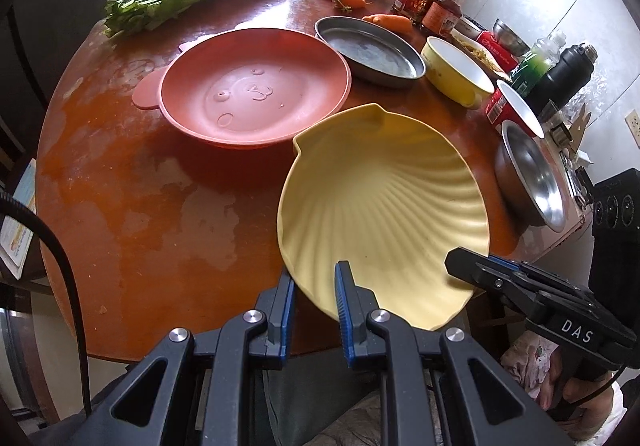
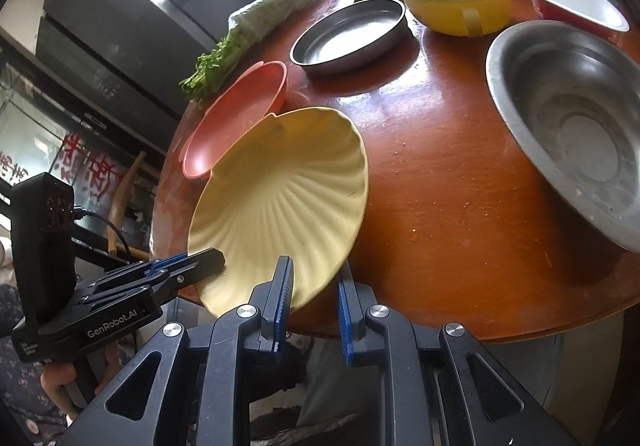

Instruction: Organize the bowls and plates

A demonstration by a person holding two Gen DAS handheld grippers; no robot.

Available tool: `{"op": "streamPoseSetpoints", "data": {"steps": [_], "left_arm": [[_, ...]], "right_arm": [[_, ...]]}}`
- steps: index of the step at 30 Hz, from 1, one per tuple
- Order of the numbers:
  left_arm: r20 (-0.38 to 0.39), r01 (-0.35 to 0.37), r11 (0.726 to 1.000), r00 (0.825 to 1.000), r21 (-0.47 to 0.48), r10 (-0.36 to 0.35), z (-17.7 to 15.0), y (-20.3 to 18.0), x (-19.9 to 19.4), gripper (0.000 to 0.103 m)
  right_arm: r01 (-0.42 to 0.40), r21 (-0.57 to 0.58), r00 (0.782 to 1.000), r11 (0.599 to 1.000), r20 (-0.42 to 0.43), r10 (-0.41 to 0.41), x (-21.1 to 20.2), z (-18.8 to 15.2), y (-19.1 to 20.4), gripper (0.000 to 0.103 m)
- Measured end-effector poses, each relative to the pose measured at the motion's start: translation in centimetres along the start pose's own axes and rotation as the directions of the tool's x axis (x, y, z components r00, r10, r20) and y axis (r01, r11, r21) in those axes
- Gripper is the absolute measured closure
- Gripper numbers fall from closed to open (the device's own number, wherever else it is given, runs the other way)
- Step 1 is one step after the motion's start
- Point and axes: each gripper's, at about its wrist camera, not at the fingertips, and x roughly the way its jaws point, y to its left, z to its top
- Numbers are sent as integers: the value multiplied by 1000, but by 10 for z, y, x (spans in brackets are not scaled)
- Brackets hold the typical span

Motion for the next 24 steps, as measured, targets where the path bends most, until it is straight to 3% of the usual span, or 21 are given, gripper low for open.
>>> {"op": "streamPoseSetpoints", "data": {"steps": [7,11,14,19,24], "left_arm": [[29,-10,1000,1000,1,10,-1,1,-1,83],[72,-40,999,997,-18,41,-2,3,-4,83],[83,-42,999,996,-27,44,-3,4,-4,83],[115,-51,997,992,-66,59,-4,7,-4,83],[160,-98,994,982,-39,103,-8,3,-13,82]], "right_arm": [[26,18,999,999,-21,-26,-2,1,0,76],[86,-22,996,996,9,-86,-7,0,3,64],[132,-48,991,990,33,-130,-10,-1,5,48],[208,-81,977,975,59,-204,-13,-2,5,47],[215,-84,976,973,61,-210,-14,-2,2,47]]}}
